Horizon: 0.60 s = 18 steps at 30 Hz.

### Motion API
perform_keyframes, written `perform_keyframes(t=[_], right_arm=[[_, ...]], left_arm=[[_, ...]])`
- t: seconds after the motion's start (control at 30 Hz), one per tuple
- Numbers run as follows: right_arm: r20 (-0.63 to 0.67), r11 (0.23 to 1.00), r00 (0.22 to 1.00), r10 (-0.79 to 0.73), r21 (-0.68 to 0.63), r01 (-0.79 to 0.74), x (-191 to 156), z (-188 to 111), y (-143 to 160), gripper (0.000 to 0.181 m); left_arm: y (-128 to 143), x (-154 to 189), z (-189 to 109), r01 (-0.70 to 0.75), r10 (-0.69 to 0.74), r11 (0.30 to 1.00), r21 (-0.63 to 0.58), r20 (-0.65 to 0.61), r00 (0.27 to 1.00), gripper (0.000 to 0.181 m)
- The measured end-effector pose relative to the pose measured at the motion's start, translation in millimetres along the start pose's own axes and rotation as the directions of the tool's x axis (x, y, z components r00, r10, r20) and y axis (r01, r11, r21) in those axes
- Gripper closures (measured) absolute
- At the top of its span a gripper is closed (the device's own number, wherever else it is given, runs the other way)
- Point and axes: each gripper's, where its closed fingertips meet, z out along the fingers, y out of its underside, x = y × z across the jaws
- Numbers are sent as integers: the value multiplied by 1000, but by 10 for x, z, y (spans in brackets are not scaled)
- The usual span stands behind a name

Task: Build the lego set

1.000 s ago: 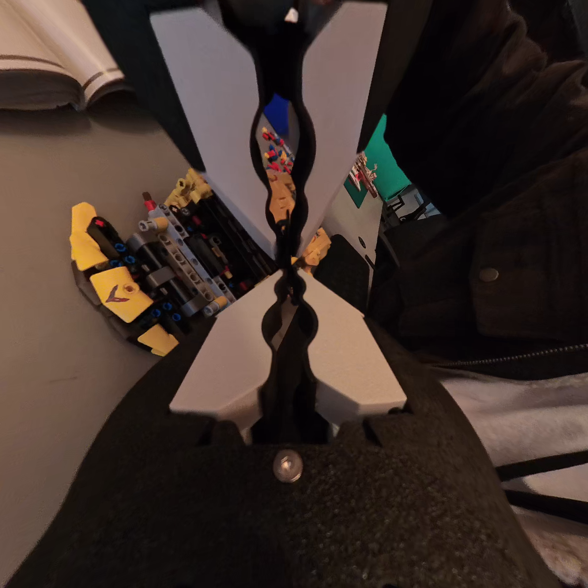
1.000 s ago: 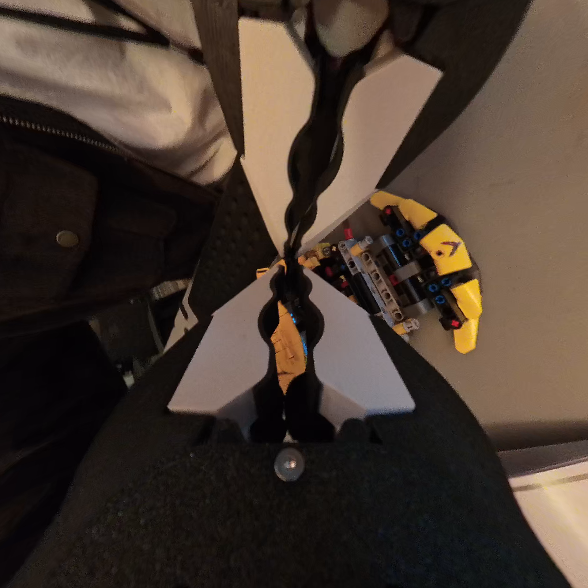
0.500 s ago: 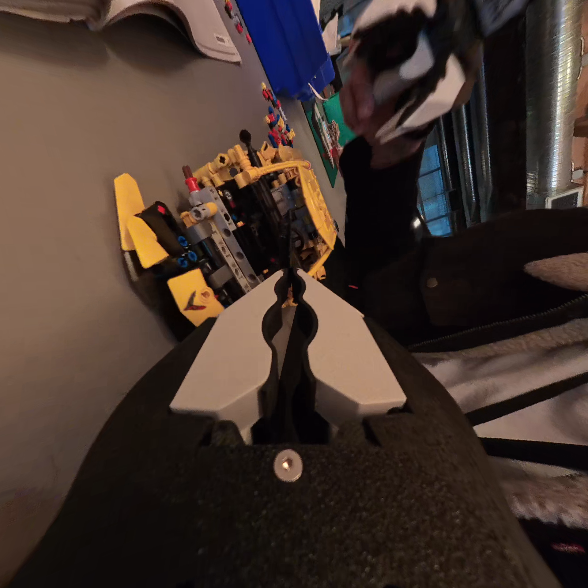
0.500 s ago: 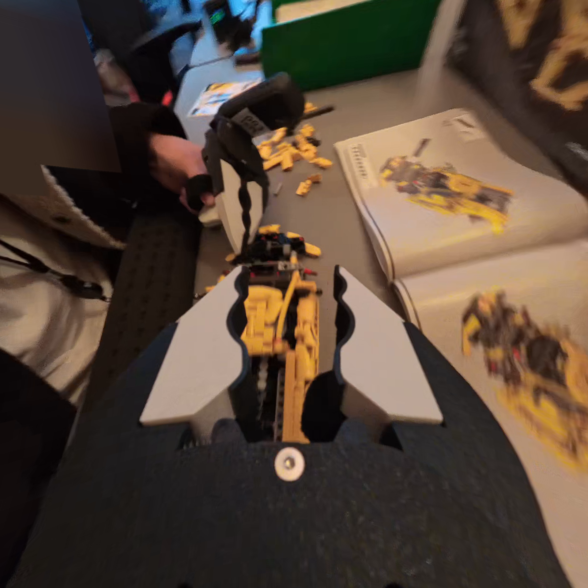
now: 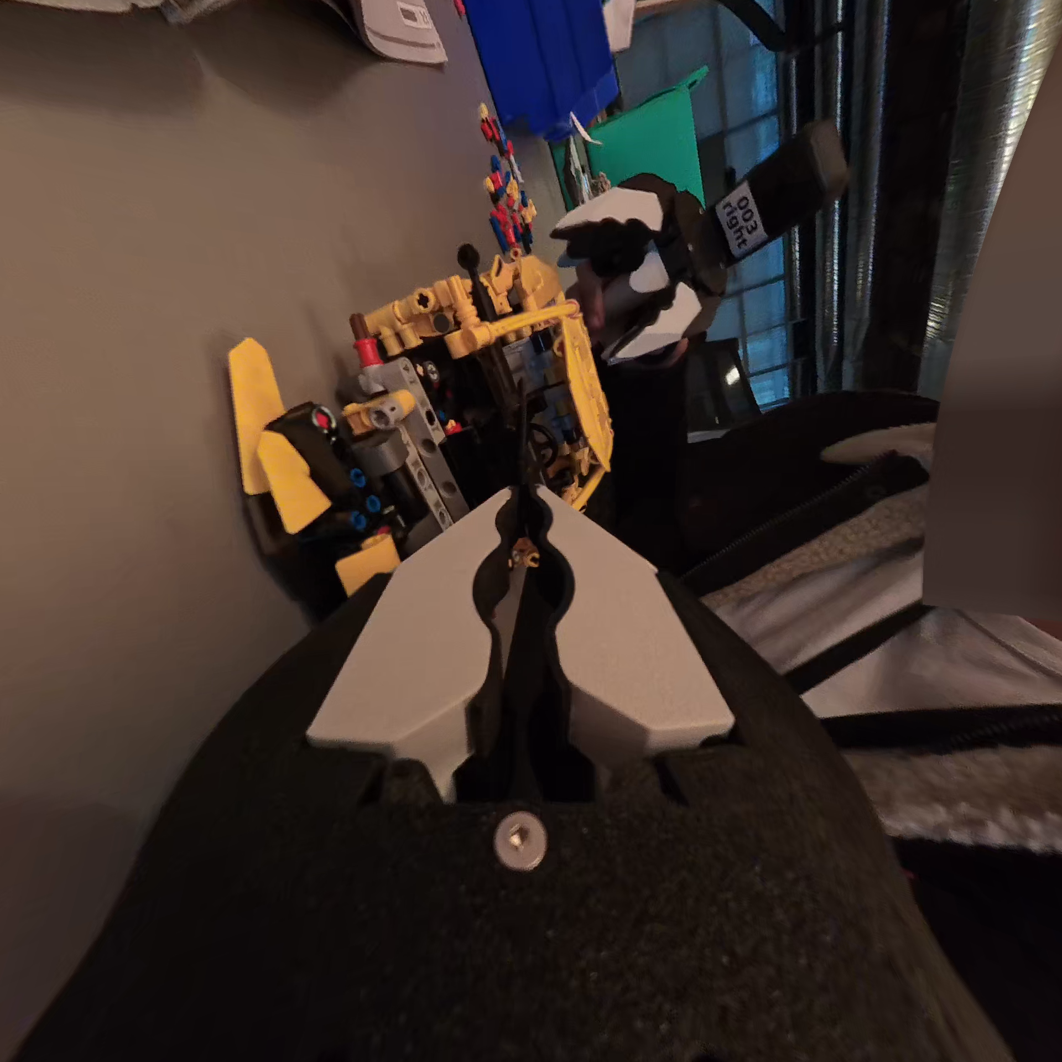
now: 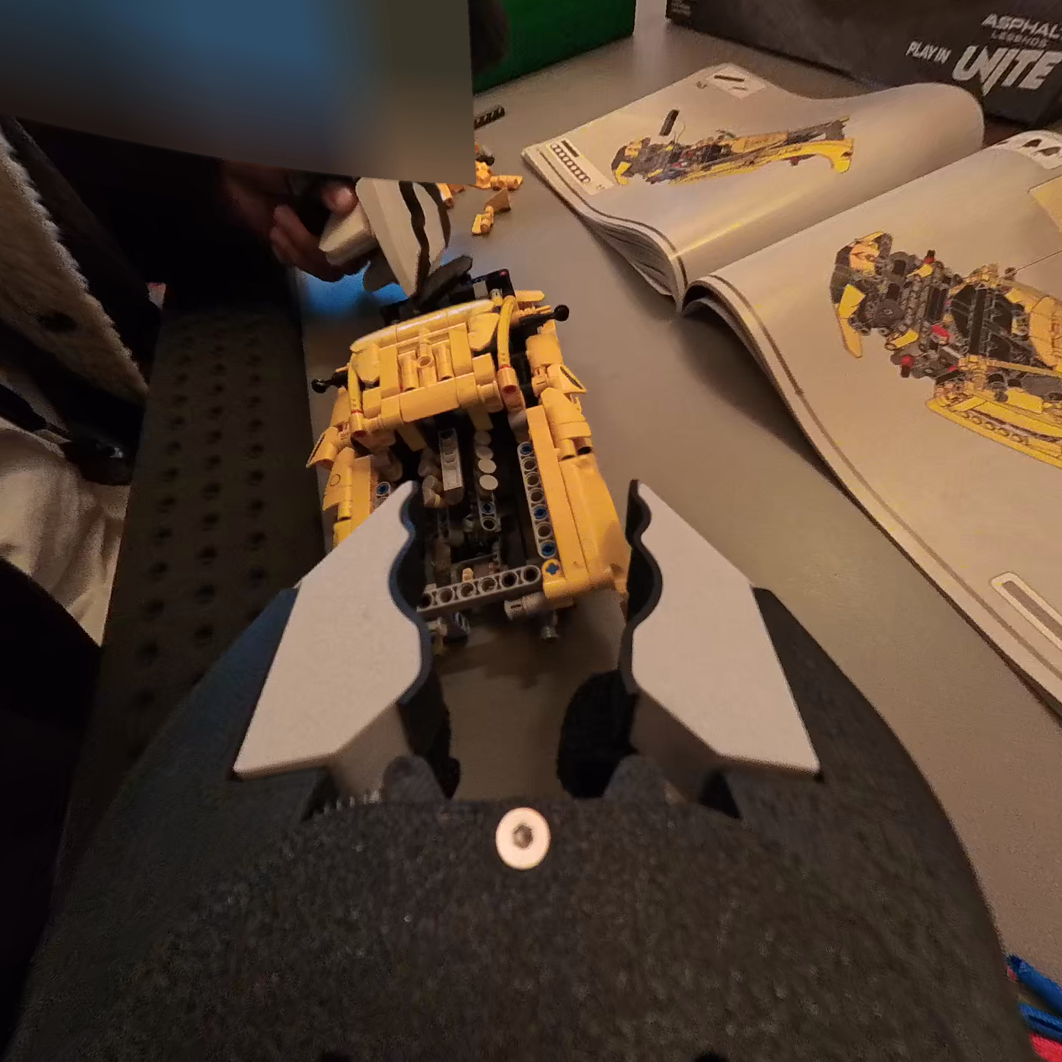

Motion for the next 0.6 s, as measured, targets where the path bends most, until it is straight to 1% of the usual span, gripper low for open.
perform_keyframes(t=[0.1, 0.23, 0.37, 0.53, 0.57, 0.6], right_arm=[[19, 999, 999, 30, 31, -31, 22, -22, -5, 115], [25, 999, 999, 33, -9, -33, 30, 19, 97, 115], [25, 999, 999, 43, -9, -43, 53, 32, 119, 117], [21, 997, 998, 57, 52, -58, 79, -8, 7, 120], [-1, 997, 999, 48, 65, -48, 106, -19, -22, 121], [-23, 996, 999, 34, 83, -32, 123, -38, -74, 127]], left_arm=[[-1, -1, 17, 5, -6, 999, -36, -14, 1000, 180], [10, 3, 12, 10, -12, 997, -81, -20, 1000, 181], [19, 5, 13, 34, -37, 994, -106, -26, 999, 180], [27, 95, 16, 62, -70, 993, -96, -80, 994, 180], [5, 134, 10, 74, -82, 994, -78, -105, 991, 180], [-18, 173, 3, 85, -92, 995, -60, -130, 987, 180]])
